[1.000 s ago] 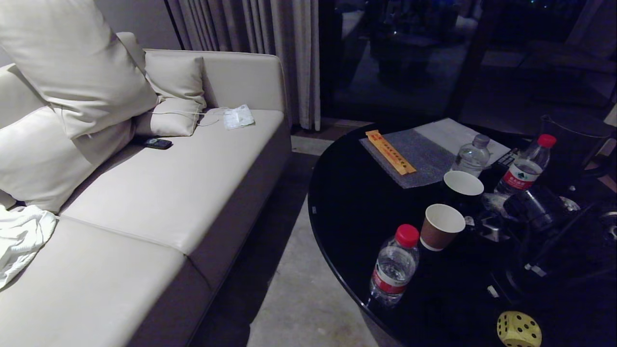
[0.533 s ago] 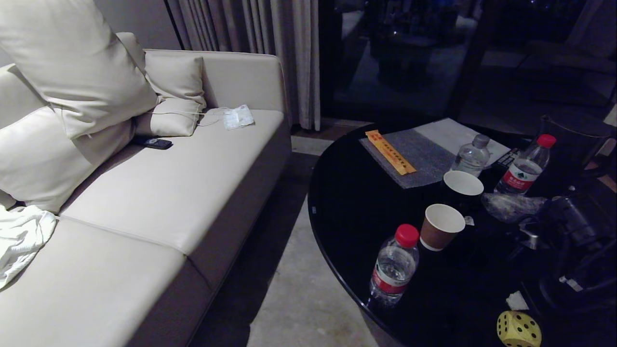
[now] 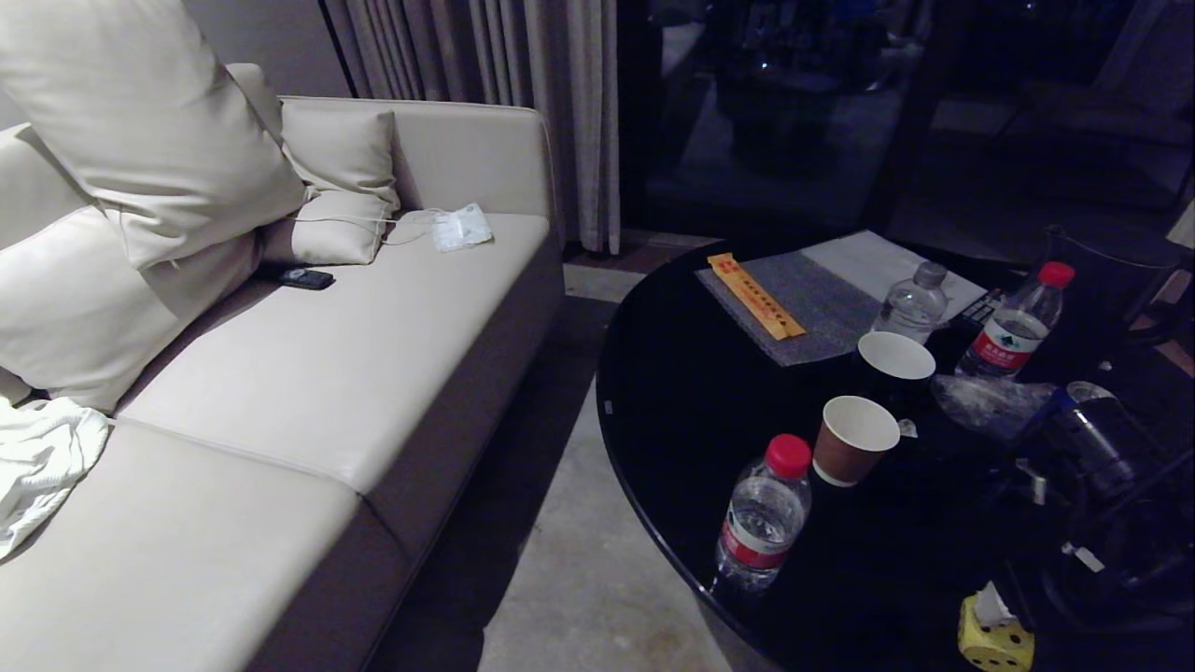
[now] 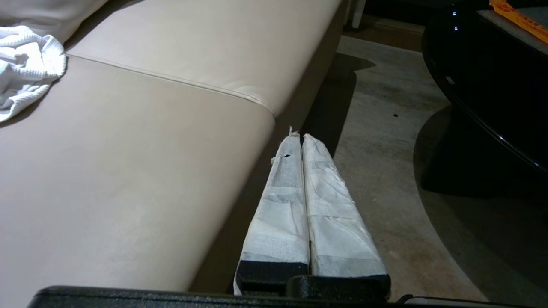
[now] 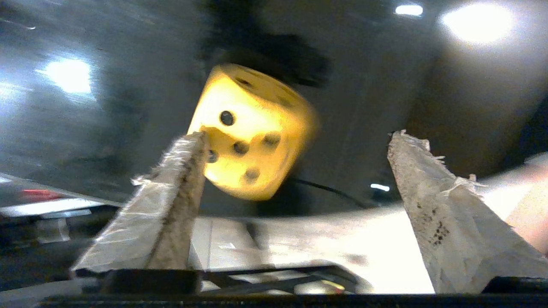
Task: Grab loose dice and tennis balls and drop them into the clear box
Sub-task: Pick up toys out of the box
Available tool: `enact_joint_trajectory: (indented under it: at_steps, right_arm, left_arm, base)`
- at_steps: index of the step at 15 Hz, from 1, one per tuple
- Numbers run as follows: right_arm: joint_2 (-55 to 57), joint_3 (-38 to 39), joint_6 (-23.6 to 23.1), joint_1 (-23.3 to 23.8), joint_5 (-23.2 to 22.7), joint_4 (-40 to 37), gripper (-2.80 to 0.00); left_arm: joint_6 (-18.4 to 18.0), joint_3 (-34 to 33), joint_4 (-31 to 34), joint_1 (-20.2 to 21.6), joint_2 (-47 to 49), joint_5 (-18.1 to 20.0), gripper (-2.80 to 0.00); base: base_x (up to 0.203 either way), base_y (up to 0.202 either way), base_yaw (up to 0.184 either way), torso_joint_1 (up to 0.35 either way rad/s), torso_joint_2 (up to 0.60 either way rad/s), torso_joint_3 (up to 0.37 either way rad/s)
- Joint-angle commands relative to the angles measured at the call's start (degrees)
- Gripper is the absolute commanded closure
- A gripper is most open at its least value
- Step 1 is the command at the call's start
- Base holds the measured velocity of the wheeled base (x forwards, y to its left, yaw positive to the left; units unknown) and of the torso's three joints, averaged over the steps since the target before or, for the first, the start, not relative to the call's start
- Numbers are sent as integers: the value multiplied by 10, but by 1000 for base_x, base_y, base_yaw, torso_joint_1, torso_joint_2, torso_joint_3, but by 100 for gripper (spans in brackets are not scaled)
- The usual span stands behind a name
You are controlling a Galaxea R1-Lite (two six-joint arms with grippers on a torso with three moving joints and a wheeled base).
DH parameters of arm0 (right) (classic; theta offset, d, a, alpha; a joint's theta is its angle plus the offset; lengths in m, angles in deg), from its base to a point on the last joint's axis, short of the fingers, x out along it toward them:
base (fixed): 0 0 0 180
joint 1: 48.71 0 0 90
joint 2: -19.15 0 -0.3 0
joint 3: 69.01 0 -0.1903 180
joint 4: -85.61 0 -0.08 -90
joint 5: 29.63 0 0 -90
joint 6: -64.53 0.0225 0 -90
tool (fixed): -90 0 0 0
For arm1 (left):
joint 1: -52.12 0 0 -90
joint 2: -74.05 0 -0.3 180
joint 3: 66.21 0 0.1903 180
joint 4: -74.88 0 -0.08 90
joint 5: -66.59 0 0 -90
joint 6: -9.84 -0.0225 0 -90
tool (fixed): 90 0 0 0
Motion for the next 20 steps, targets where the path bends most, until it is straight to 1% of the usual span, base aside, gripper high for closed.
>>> enact_joint_trajectory:
  at_steps: [1,4,10,12,15,16,18,20]
  right_arm:
    - [21,-16,16,-8,-44,-4,-280]
    - [17,-21,19,-5,-62,-5,-280]
    - [36,-21,41,-5,-66,-4,-280]
    - [36,-28,45,-7,-97,0,-280]
    - [49,-42,41,-8,-100,0,-280]
    - [52,-43,35,-9,-101,0,-280]
    - [57,-43,-7,-8,-100,0,-280]
    - [65,-44,-28,-8,-98,0,-280]
  left_arm:
    - [0,-1,0,0,1,0,0]
    - [0,-1,0,0,1,0,0]
    - [0,-1,0,0,1,0,0]
    - [0,-1,0,0,1,0,0]
    - [0,-1,0,0,1,0,0]
    - [0,-1,0,0,1,0,0]
    - [0,-1,0,0,1,0,0]
    - [0,-1,0,0,1,0,0]
  base:
    - [0,0,0,0,0,0]
    - [0,0,0,0,0,0]
    - [0,0,0,0,0,0]
    - [0,0,0,0,0,0]
    - [0,0,0,0,0,0]
    - [0,0,0,0,0,0]
    - [0,0,0,0,0,0]
    - [0,0,0,0,0,0]
